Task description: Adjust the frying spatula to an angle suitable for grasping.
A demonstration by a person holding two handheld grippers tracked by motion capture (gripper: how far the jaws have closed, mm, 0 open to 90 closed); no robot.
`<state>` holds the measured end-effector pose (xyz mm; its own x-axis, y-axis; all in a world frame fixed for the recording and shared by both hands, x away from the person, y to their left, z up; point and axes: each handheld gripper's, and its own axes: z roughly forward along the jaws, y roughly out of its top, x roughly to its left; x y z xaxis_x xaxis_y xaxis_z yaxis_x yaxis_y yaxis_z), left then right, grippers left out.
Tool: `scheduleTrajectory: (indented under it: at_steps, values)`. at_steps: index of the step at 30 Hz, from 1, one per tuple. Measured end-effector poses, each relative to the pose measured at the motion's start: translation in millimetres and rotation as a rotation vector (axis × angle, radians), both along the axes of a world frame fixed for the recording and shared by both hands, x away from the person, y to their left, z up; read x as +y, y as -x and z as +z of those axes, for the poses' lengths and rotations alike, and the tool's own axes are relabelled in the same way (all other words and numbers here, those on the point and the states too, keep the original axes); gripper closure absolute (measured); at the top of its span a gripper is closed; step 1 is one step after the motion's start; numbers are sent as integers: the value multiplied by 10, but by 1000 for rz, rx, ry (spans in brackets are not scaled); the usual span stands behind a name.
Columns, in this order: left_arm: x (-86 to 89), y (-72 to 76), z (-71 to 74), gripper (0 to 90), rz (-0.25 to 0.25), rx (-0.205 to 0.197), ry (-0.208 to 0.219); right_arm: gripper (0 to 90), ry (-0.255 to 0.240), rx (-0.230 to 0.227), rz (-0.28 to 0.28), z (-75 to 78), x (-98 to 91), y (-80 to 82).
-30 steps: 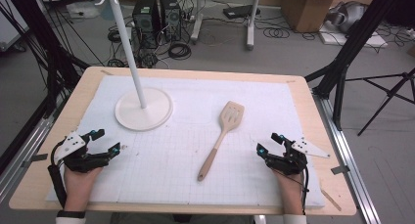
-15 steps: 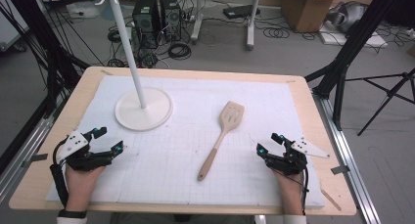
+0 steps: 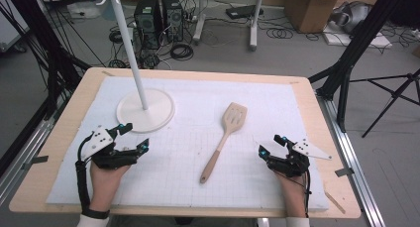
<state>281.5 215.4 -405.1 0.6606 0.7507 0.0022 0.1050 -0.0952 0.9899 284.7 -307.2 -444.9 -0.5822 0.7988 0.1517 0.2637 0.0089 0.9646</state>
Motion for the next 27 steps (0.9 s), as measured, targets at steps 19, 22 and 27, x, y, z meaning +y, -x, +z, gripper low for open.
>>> scheduleTrajectory:
  at_steps: [19,22,27]
  values:
    - [-751,-206,94,190,-80,28,-1,195,-10,-1,2,-3,-8,-8]
    - [-867,-236,68,192,-93,40,-2,195,-13,1,2,-4,-13,-9]
    - [-1017,-264,37,195,-98,50,-10,195,-15,1,3,-5,-14,-9]
